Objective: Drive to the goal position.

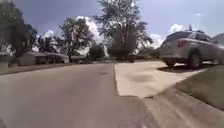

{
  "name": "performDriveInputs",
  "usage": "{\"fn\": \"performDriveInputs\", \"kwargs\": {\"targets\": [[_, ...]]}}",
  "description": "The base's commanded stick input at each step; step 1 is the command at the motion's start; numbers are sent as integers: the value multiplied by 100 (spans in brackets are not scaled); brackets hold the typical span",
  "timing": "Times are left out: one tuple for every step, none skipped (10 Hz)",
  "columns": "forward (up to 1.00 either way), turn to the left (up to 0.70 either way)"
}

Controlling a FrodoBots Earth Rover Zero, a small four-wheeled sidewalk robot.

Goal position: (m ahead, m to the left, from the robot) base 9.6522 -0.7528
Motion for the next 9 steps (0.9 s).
{"fn": "performDriveInputs", "kwargs": {"targets": [[70,0],[70,0],[70,0],[70,0],[70,0],[70,0],[70,0],[70,0],[70,0]]}}
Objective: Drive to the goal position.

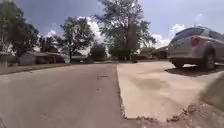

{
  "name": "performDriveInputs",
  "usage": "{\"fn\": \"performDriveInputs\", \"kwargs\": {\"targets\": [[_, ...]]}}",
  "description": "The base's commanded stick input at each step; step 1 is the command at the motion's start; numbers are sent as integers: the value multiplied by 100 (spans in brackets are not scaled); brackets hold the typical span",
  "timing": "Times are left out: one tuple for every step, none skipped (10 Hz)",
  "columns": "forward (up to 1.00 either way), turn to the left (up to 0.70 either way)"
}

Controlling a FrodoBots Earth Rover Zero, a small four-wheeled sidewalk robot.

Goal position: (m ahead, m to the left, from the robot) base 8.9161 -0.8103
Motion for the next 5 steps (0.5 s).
{"fn": "performDriveInputs", "kwargs": {"targets": [[70,0],[70,0],[70,0],[70,0],[70,0]]}}
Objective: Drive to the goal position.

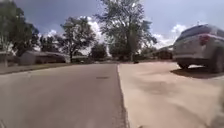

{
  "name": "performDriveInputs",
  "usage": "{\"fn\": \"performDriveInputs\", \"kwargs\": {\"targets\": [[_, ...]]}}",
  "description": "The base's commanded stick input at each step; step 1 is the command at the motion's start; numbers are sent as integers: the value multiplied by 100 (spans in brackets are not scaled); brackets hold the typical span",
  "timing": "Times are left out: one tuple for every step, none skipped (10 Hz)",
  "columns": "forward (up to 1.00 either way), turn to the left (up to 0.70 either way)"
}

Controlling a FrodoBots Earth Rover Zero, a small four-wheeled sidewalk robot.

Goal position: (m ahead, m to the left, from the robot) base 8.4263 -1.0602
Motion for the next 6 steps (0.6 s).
{"fn": "performDriveInputs", "kwargs": {"targets": [[70,0],[70,0],[70,0],[70,0],[70,0],[70,0]]}}
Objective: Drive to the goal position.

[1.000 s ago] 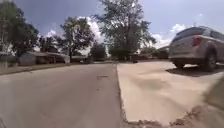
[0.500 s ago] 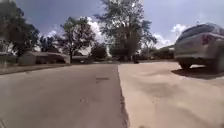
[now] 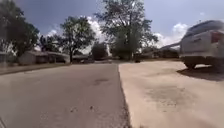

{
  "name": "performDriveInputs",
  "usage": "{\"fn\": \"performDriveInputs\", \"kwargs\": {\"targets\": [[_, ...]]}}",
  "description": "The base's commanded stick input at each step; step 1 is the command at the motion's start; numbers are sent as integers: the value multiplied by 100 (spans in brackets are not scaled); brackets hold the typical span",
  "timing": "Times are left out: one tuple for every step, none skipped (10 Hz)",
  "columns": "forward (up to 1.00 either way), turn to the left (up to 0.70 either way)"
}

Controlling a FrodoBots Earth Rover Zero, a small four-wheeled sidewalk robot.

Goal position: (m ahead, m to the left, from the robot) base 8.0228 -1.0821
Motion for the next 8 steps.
{"fn": "performDriveInputs", "kwargs": {"targets": [[70,0],[70,0],[70,0],[70,0],[70,0],[70,0],[70,0],[70,0]]}}
